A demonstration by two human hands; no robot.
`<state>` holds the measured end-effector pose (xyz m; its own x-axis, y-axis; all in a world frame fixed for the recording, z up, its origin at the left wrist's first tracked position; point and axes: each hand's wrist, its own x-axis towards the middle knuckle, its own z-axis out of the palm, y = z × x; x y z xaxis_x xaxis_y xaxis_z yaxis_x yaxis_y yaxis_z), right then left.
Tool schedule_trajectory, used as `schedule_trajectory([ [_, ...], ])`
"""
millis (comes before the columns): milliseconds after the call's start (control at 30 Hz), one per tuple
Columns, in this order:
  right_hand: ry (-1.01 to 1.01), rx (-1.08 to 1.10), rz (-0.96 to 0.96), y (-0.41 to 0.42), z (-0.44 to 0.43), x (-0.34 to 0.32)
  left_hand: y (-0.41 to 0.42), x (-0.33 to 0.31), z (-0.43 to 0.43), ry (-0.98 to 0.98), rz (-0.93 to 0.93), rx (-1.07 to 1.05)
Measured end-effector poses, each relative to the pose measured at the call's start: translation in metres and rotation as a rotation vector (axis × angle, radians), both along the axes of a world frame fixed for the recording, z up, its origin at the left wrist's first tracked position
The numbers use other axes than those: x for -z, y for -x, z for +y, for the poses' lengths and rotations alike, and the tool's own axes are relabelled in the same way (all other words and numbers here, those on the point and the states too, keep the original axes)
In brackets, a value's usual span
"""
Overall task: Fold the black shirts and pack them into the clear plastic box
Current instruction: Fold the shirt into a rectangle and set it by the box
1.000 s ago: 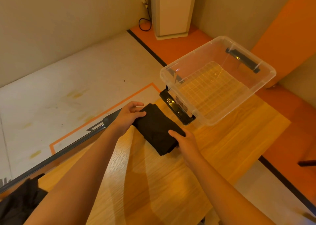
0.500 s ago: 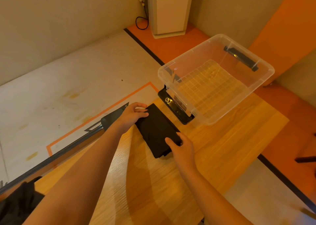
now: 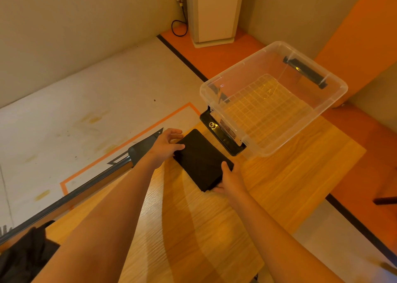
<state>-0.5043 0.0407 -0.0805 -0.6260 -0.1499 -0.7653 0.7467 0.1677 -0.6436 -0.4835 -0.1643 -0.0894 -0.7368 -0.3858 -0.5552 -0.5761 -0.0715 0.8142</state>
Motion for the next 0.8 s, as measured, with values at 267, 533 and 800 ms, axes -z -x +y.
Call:
schedule_trajectory([
  [267, 0.040, 0.034, -0.097, 0.000, 0.004, -0.011, 0.002, -0.008, 0.004, 0.050, 0.070, -0.043],
  [533, -0.064, -0.112, 0.075, -0.007, 0.008, 0.005, -0.001, 0.003, 0.011, 0.211, 0.040, 0.068],
  [800, -0.710, -0.685, 0.926, -0.014, 0.023, 0.003, -0.019, 0.000, 0.048, 0.787, 0.077, -0.078],
])
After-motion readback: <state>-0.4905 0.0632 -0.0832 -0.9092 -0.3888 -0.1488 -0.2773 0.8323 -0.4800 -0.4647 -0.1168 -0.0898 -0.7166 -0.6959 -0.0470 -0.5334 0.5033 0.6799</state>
